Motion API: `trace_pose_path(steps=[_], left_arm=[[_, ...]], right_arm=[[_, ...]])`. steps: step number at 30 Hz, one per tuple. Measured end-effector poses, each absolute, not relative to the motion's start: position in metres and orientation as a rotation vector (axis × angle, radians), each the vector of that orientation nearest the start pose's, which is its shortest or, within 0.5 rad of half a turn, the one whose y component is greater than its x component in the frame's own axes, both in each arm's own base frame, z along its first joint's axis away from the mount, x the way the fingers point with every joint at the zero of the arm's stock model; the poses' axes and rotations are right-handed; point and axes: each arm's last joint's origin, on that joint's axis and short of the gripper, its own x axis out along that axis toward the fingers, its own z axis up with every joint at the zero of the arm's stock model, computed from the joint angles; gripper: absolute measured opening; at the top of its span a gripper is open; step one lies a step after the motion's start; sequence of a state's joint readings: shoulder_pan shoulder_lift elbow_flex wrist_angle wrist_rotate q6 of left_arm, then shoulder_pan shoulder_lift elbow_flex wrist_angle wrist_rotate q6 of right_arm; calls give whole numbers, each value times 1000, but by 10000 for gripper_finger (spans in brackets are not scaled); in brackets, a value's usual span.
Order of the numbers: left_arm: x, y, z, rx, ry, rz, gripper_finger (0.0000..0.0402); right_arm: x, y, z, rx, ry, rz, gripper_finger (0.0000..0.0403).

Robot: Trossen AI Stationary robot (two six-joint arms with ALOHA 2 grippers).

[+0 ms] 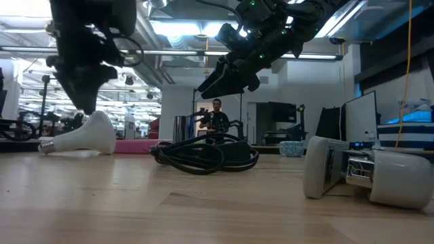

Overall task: Screw lightbulb
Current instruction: Insert light bulb into the lamp

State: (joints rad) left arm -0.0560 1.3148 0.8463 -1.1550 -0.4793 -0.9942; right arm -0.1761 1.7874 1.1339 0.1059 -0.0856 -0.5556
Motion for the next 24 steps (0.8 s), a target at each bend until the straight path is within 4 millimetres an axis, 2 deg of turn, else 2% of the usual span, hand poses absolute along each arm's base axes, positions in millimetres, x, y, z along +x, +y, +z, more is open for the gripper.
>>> trace_pose_path(steps=[11, 18, 24], left_arm=[[180, 35, 184, -430, 1274, 1168, 194], [182, 47, 170, -447, 1290, 1035, 194], [196, 52, 164, -538, 1197, 846, 194]], right_arm=[[384, -66, 210, -470, 554, 66, 317], [384, -66, 209, -485, 554, 70, 317], [384, -66, 210, -494, 554, 72, 317]])
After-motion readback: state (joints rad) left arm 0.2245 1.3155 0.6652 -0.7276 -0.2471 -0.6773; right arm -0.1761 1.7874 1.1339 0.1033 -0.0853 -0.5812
